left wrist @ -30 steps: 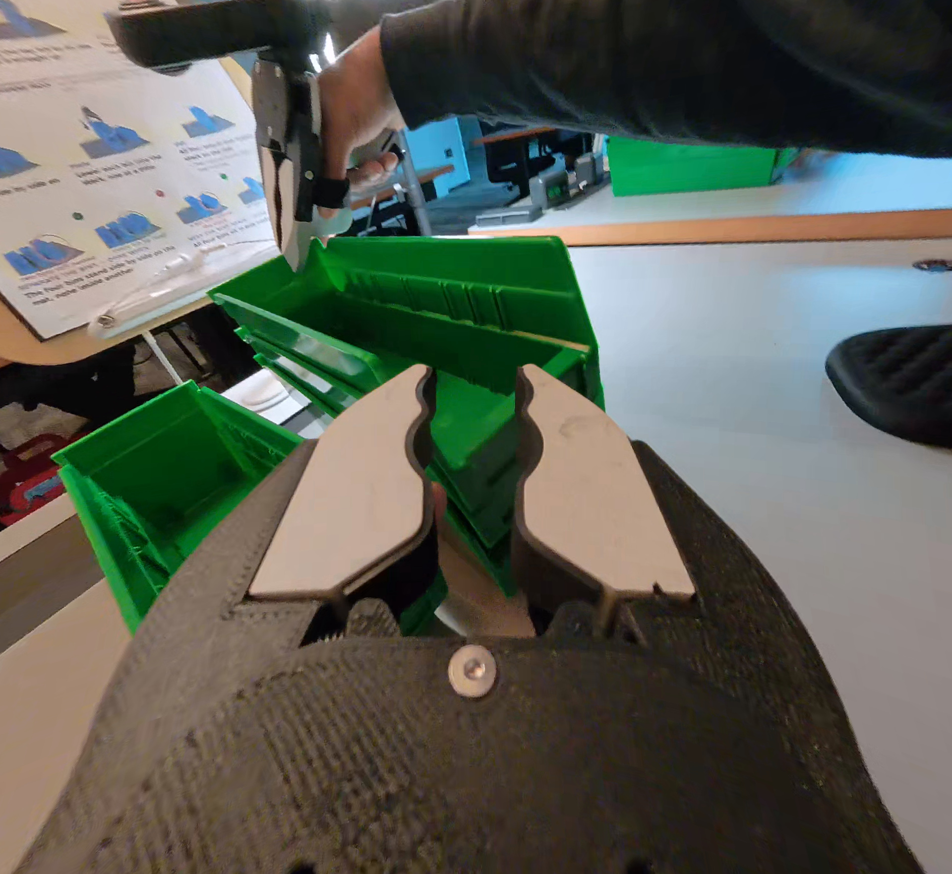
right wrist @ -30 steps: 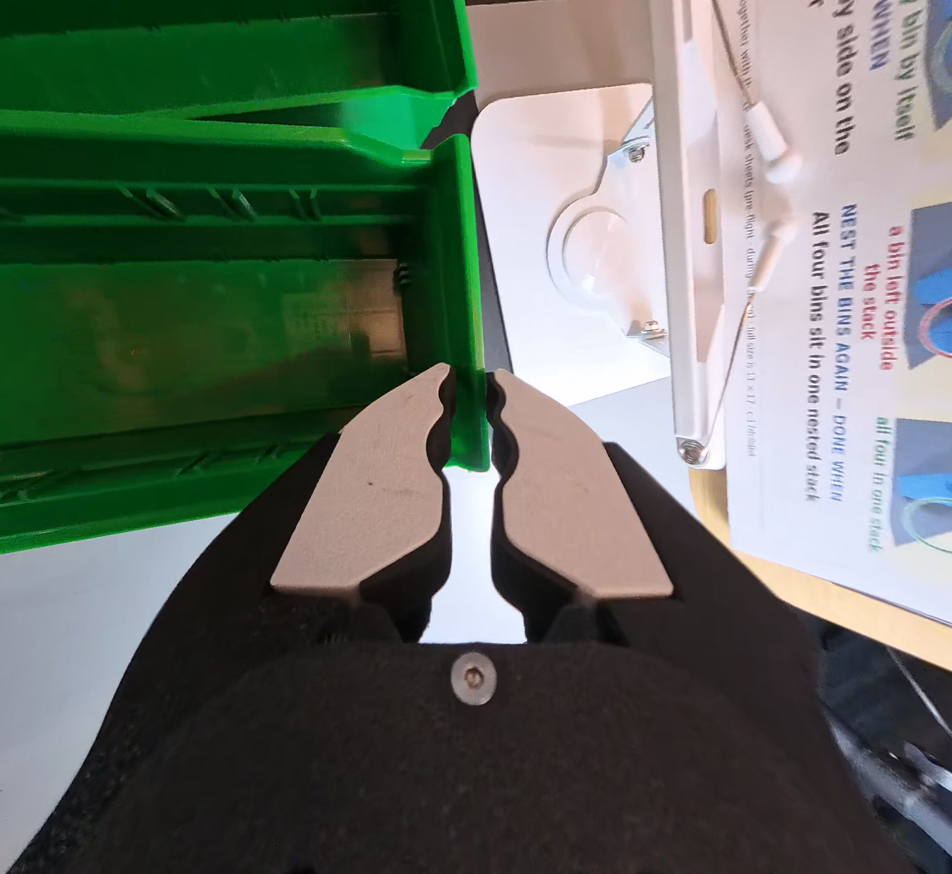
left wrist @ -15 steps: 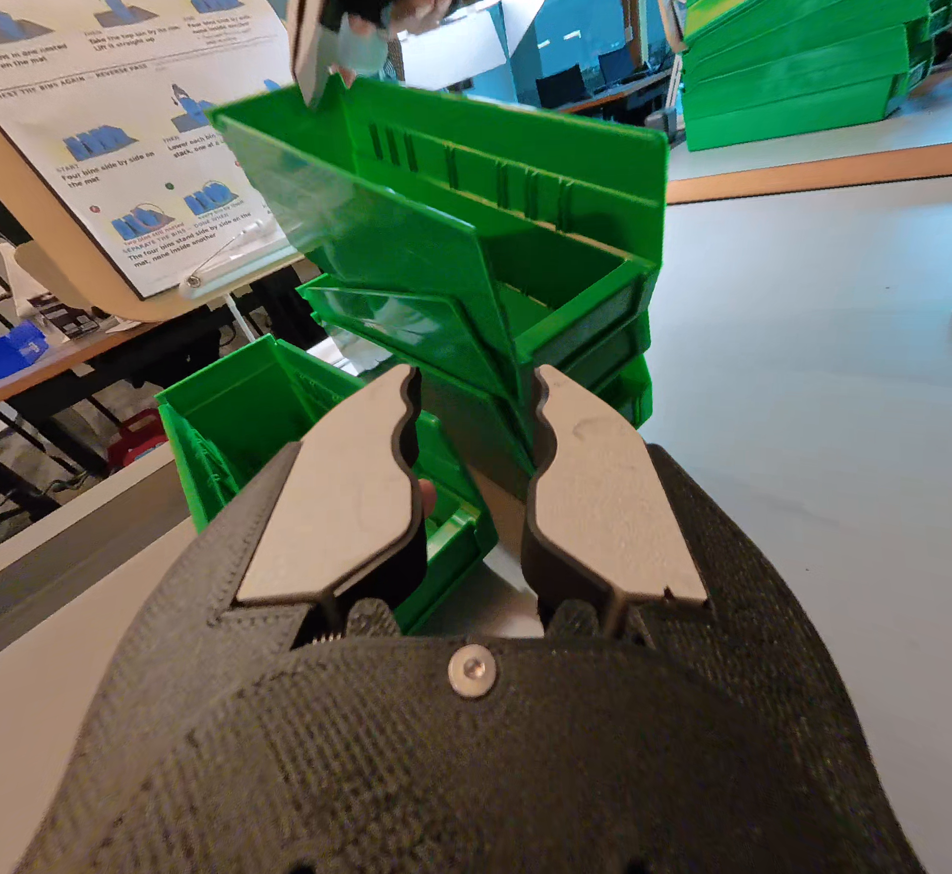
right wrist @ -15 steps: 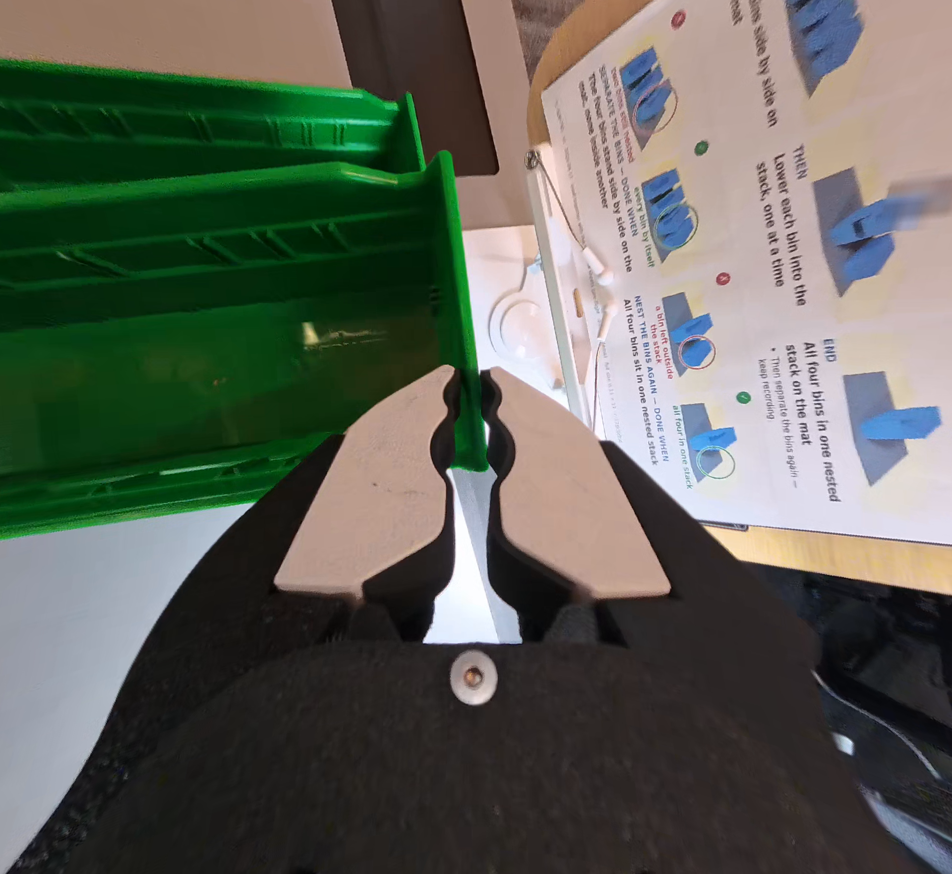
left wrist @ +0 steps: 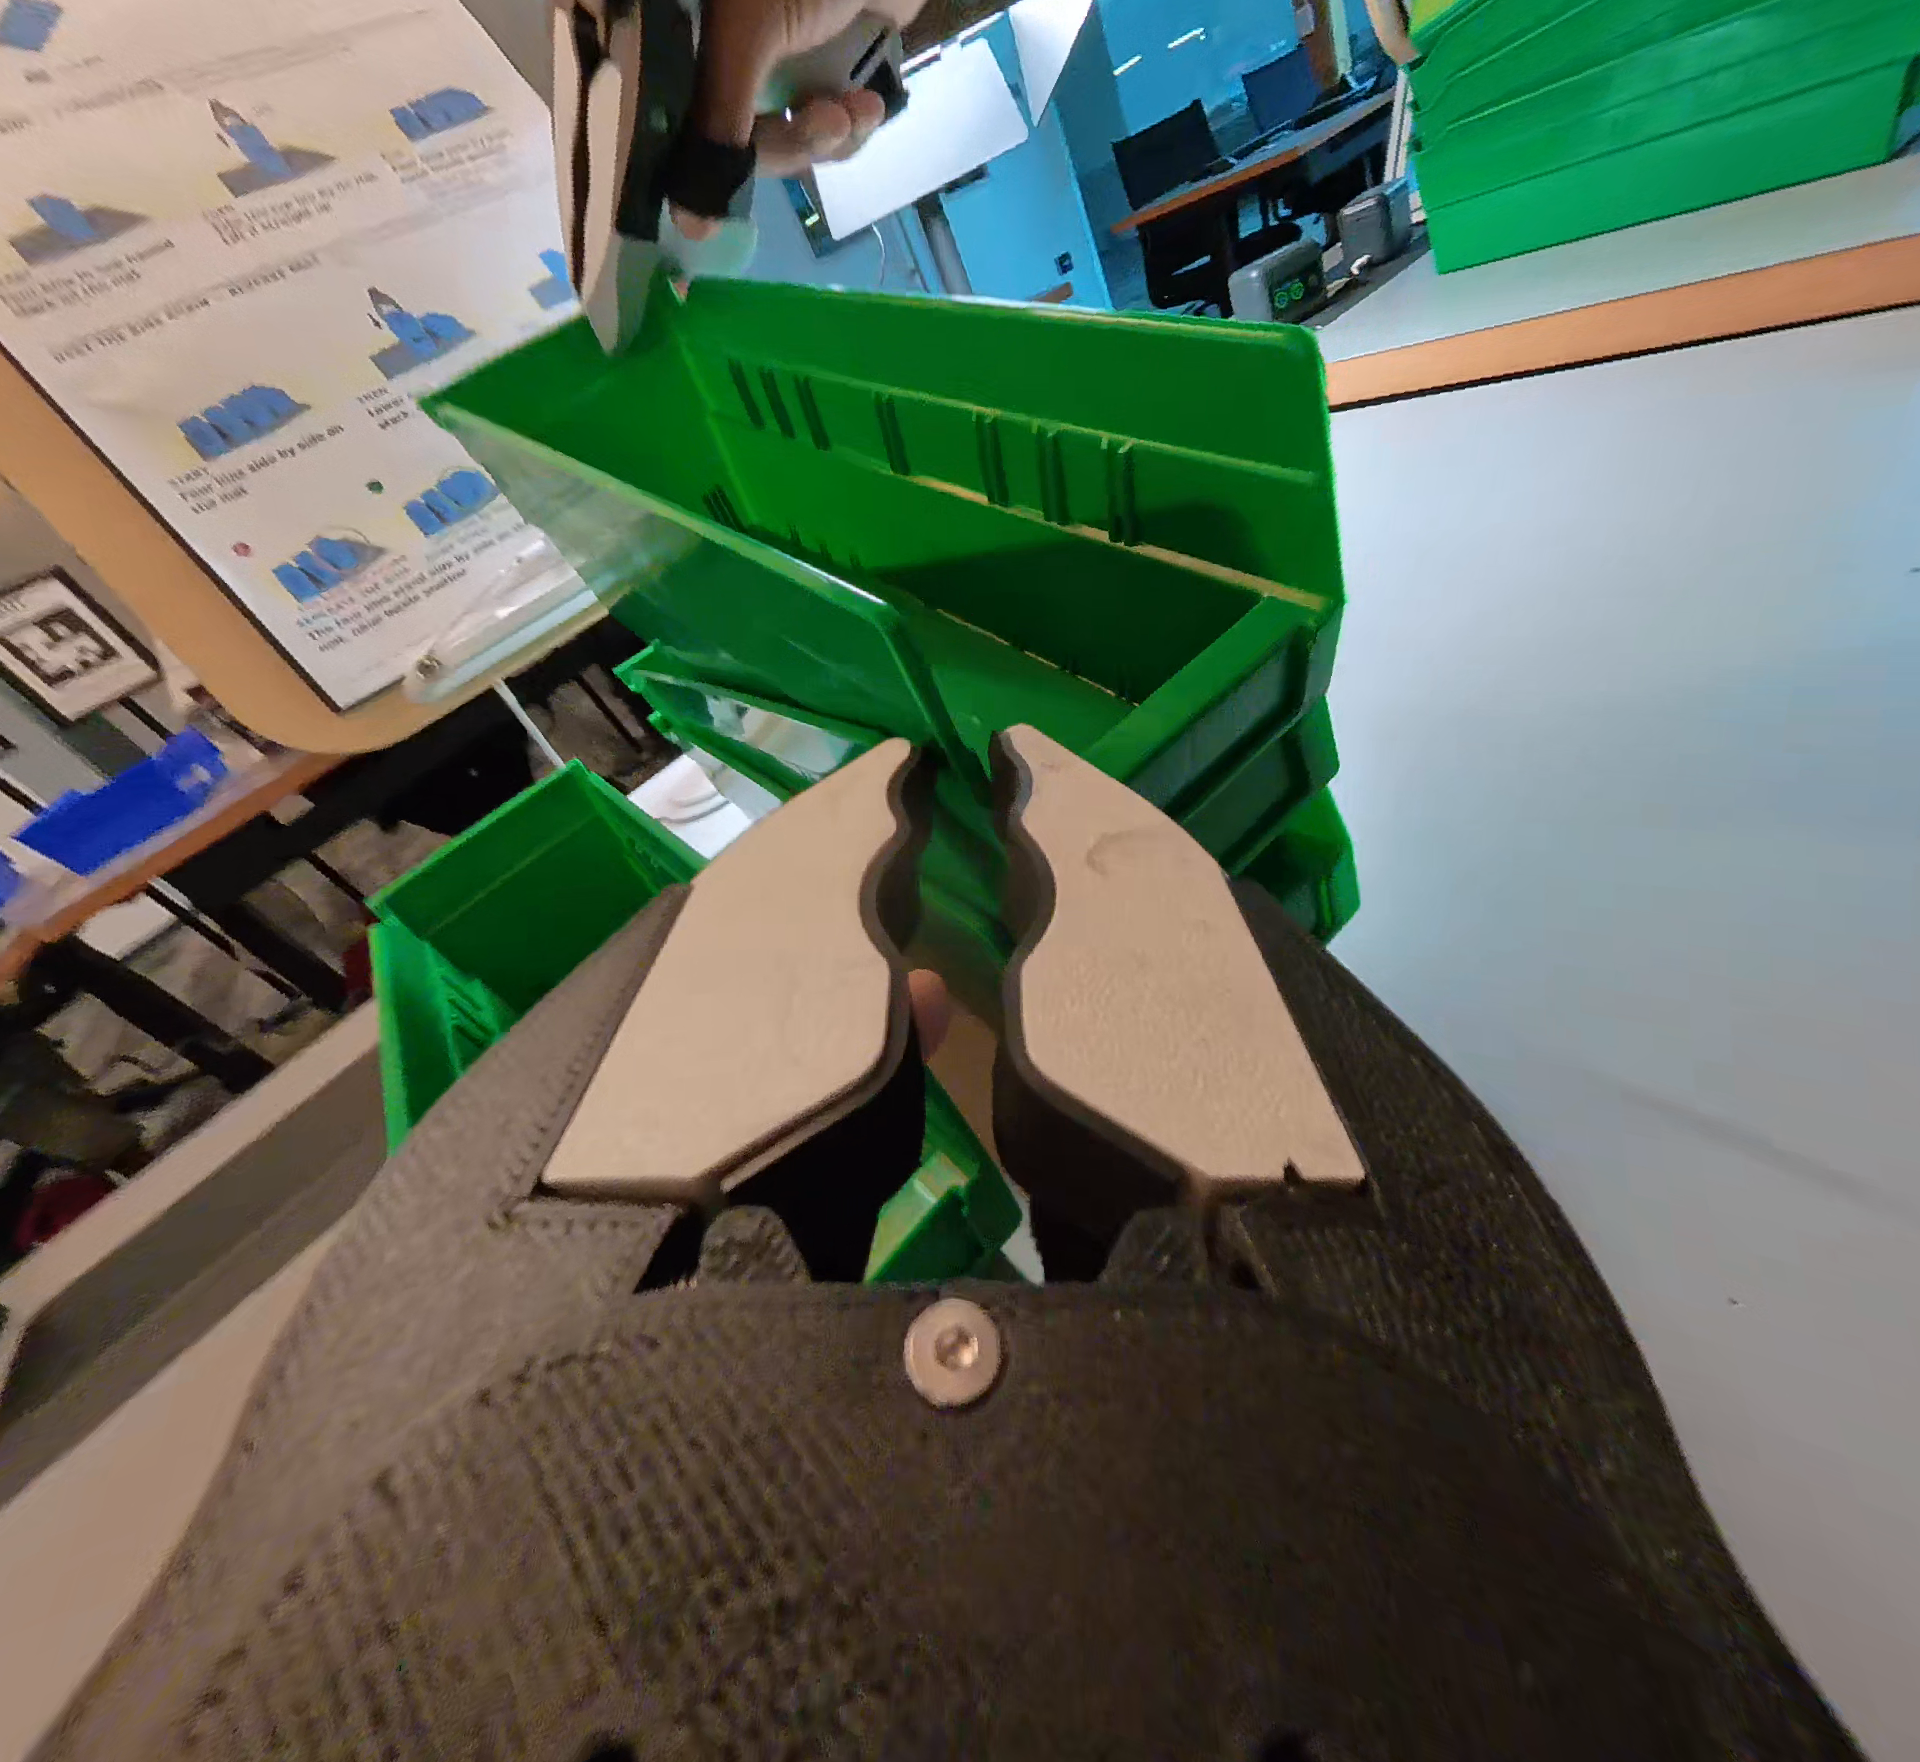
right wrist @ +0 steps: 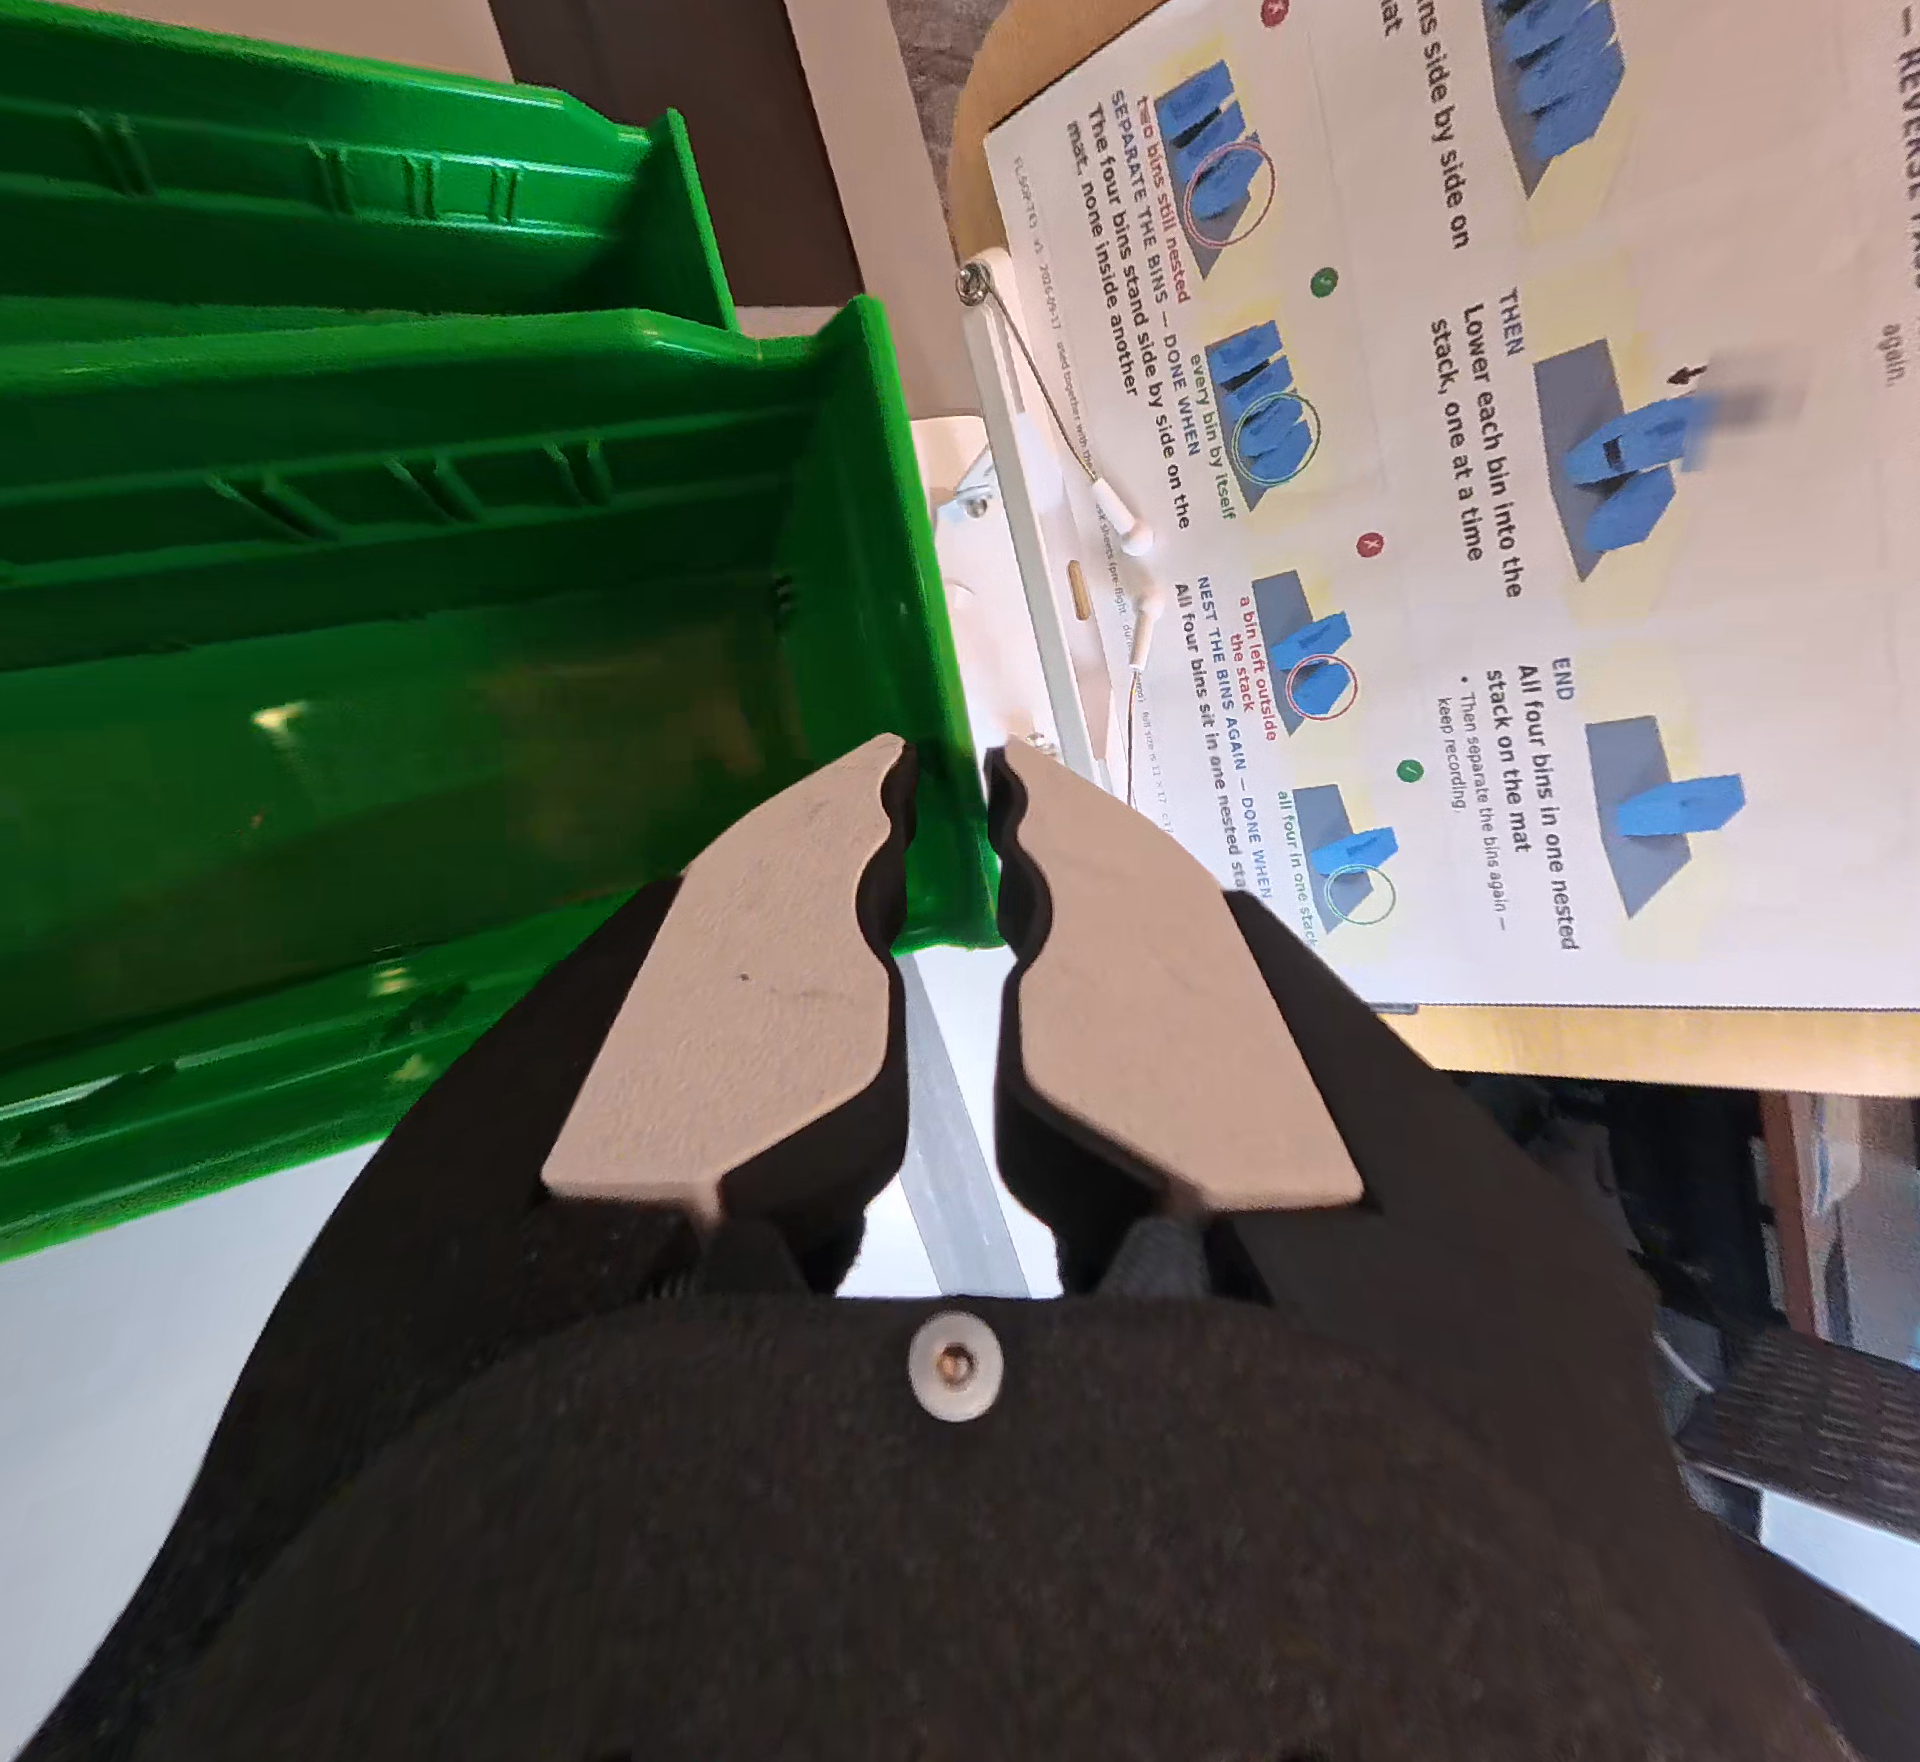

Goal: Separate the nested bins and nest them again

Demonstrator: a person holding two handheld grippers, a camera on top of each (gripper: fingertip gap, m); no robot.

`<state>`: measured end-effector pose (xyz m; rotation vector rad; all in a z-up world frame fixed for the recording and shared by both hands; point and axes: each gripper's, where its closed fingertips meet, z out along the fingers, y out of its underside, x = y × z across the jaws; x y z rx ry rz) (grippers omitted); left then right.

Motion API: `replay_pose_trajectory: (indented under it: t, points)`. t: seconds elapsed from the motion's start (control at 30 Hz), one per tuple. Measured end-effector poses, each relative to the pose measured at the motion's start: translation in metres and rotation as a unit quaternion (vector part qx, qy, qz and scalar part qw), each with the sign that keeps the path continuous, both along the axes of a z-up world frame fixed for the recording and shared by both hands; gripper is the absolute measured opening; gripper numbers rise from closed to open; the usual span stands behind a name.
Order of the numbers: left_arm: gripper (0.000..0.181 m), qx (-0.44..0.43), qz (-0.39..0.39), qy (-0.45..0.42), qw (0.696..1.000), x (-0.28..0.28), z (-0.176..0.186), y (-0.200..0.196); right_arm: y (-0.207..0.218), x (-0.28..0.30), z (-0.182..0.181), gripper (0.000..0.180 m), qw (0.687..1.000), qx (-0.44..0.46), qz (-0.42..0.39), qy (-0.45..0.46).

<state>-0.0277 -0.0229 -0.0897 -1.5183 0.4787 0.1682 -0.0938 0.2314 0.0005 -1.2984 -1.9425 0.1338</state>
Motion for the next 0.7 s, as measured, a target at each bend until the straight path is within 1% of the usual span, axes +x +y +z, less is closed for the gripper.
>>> replay_pose_trajectory:
  t: [0.1, 0.23, 0.33, 0.4, 0.47, 0.5, 0.57, 0.63, 0.7]
  points:
    - [0.01, 0.032, 0.001, 0.047, 0.998, 0.005, 0.008, -0.002, 0.005, 0.004, -0.013, 0.014, 1.0, 0.018, -0.022, -0.009]
    - [0.009, 0.05, -0.002, 0.073, 0.996, 0.01, 0.016, -0.001, 0.016, 0.018, -0.04, 0.014, 0.998, 0.015, -0.048, -0.029]
    - [0.007, 0.052, 0.003, 0.069, 0.996, 0.005, 0.022, 0.002, 0.023, 0.032, -0.055, 0.014, 0.997, 0.013, -0.071, -0.032]
    - [0.006, 0.049, 0.003, 0.06, 0.997, 0.002, 0.025, 0.004, 0.016, 0.037, -0.049, 0.02, 0.997, 0.006, -0.072, -0.006]
    - [0.005, 0.047, 0.002, 0.057, 0.997, 0.003, 0.028, 0.006, -0.009, 0.039, -0.033, 0.027, 0.998, -0.024, -0.053, 0.034]
    - [0.005, 0.045, 0.0, 0.053, 0.998, 0.004, 0.03, 0.007, -0.029, 0.041, -0.023, 0.03, 0.997, -0.041, -0.032, 0.049]
    - [0.005, 0.042, -0.002, 0.048, 0.998, 0.006, 0.032, 0.009, -0.084, 0.048, -0.006, 0.035, 0.994, -0.081, 0.026, 0.069]
    - [0.004, 0.038, -0.003, 0.048, 0.998, 0.01, 0.032, 0.01, -0.147, 0.065, 0.001, 0.041, 0.987, -0.127, 0.079, 0.062]
    - [0.005, 0.029, -0.004, 0.039, 0.999, 0.012, 0.032, 0.011, -0.198, 0.085, -0.003, 0.041, 0.985, -0.141, 0.089, 0.051]
